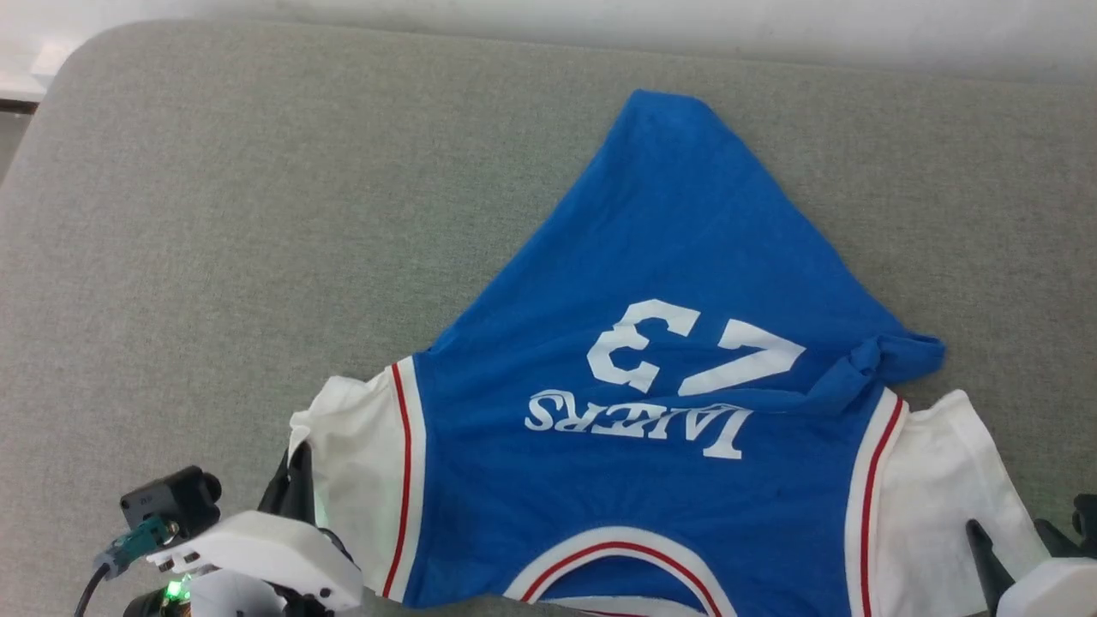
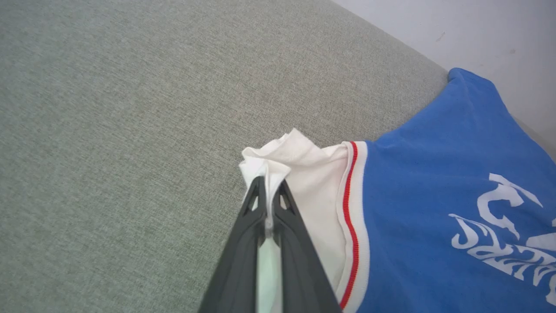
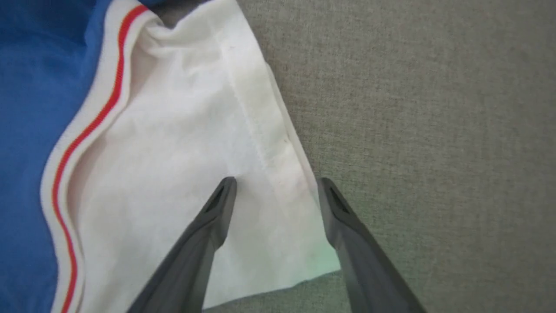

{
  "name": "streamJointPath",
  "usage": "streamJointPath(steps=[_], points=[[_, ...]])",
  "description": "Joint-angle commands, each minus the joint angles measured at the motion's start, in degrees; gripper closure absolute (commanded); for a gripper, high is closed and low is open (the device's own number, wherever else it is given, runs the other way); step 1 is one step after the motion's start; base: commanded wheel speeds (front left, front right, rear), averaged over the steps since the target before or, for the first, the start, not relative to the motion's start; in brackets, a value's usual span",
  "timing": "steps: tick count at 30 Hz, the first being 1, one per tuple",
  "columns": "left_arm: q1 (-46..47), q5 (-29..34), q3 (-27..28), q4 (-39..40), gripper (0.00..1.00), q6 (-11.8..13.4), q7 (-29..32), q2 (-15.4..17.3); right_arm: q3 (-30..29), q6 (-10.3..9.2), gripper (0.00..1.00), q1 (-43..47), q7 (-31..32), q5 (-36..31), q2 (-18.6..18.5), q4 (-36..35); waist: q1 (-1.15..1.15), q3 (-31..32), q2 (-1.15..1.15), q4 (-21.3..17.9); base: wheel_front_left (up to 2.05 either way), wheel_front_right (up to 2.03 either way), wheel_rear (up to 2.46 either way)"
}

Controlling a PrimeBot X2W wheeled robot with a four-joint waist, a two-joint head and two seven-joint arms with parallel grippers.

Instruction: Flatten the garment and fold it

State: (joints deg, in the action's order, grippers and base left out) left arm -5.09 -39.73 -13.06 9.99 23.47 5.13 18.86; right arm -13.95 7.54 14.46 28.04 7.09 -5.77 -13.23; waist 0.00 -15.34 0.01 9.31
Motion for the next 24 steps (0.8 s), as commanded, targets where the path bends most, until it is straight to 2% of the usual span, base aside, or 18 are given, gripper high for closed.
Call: streamJointPath(steps=[1, 5, 10, 11, 13, 18, 24], points=[[1.1, 0.5, -0.2, 0.2, 1.00, -0.3, 0.3, -0.1, 0.3, -0.05, 0.00, 0.4, -0.4, -0.5, -1.6, 0.9, 0.00, -0.6, -0.01, 0.2, 0.00, 0.00, 0.00], [1.8, 0.8, -0.8, 0.8, 1.00, -0.2, 0.6, -0.2, -0.5, -0.05, 0.00, 0.1, -1.3, -0.2, -4.5, 4.1, 0.00, -1.4, -0.01, 0.6, 0.00, 0.00, 0.00], [1.8, 0.7, -1.2, 1.6, 1.00, -0.1, 0.8, -0.3, -0.7, -0.05, 0.00, 1.4, 0.9, 1.7, -5.9, 5.8, 0.00, -2.0, -0.01, 0.9, 0.00, 0.00, 0.00], [1.8, 0.7, -1.2, 1.7, 1.00, 0.0, 0.9, -0.4, -0.4, -0.05, 0.38, 1.9, 1.9, 2.7, -5.6, 6.0, 0.00, -2.1, -0.01, 0.9, 0.00, 0.00, 0.00], [1.9, 0.7, -1.3, 1.7, 1.00, 0.0, 0.9, -0.4, 0.2, -0.05, 1.00, 2.7, 4.2, 5.2, -4.6, 6.2, 0.00, -2.1, -0.01, 1.0, 0.00, 0.00, 0.00], [2.1, 0.2, -1.1, 2.0, 1.00, 0.0, 0.5, -0.9, -0.1, -0.05, 1.00, 2.5, 5.4, 9.1, -2.1, 4.6, 0.00, -1.7, -0.01, 0.6, 0.00, 0.00, 0.00], [2.1, -2.0, 0.2, 3.1, 1.00, -0.8, -1.6, -2.8, -3.1, -0.05, 1.00, -3.7, -3.2, 10.7, 0.8, 0.5, 0.00, 1.7, -0.01, -0.6, 0.00, 0.00, 0.00]])
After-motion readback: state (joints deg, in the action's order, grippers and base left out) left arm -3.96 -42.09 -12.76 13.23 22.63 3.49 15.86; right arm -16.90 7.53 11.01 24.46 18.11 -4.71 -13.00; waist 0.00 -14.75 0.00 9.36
